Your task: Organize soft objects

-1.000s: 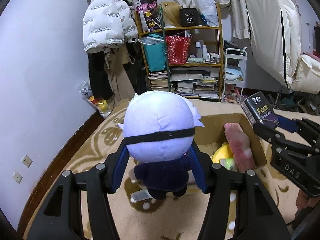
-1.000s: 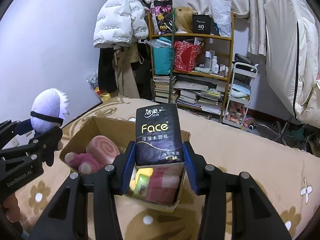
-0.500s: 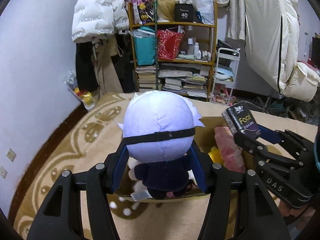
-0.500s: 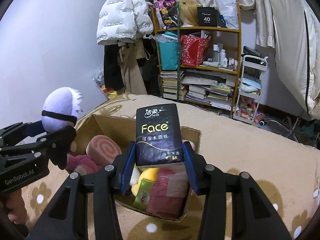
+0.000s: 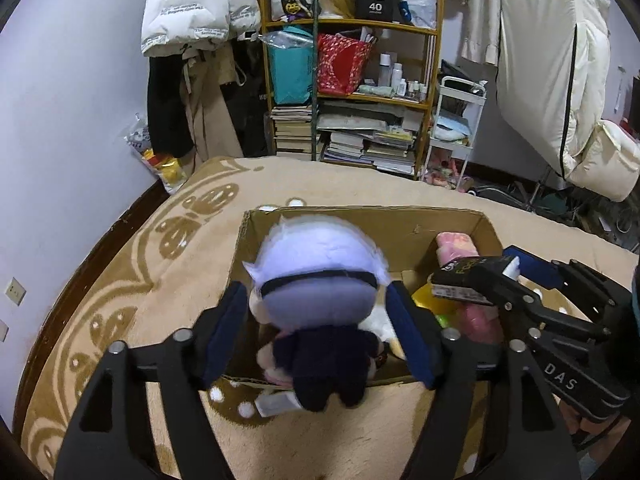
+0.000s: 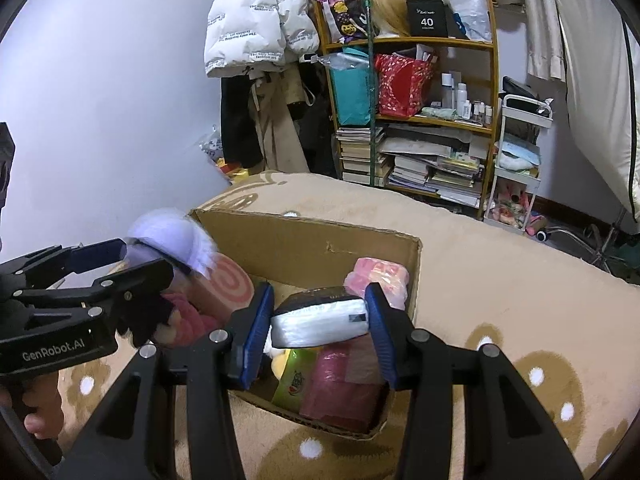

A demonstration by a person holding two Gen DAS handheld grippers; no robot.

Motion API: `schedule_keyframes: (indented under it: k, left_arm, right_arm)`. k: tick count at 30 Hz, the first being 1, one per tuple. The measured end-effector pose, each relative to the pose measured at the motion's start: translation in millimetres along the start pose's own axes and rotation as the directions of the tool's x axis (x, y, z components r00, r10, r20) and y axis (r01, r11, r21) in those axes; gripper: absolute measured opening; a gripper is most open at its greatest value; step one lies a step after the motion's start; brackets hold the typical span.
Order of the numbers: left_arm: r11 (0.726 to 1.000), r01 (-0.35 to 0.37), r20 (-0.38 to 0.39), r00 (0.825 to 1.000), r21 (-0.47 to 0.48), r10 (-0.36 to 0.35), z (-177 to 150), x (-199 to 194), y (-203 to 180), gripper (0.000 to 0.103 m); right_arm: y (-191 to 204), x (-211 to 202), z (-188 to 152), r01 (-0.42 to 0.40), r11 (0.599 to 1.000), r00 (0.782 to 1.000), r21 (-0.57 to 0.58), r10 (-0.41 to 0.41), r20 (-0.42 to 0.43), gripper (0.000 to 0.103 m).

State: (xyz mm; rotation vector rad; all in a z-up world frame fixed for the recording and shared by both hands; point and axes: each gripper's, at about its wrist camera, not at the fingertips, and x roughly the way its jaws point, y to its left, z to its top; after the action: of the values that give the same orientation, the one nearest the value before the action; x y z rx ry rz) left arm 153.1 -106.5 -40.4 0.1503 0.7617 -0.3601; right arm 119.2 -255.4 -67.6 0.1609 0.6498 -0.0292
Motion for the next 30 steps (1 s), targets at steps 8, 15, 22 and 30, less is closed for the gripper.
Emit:
schedule_keyframes:
  k: [8,15,22,30]
  left_arm:
    - [1.000,-0.010,0.019,1.000,-0.006,0.010,0.5,-11.5,4.1,0.093]
    - [0.998,-0.056,0.019,0.998,-0.002,0.057,-4.6,-27.9,8.2,0.095]
    - [0.996,-0.085,0.042,0.995,-0.013,0.086,-11.1,-58.4,15.9,0.098]
    - [0.994,-0.109,0.089,0.990,-0.015,0.110,-19.8,-101.3,20.9,0.101]
  right_arm:
    - [2.6,-8.9,0.4,-0.001,1.000,1.000,-0.004,0.001,0.012,0.050]
    - [5.6,-27.4,4.3,-0.001,1.000,0.999,0.000,0.001,0.039,0.060]
    - [10.3,-52.2,5.8,0.010,1.000,0.999,0.004,-0.010,0.053,0.084]
    - [16.7,-94.2,6.6,0.016,1.000,0.995,0.019,-0.017,0.095,0.103]
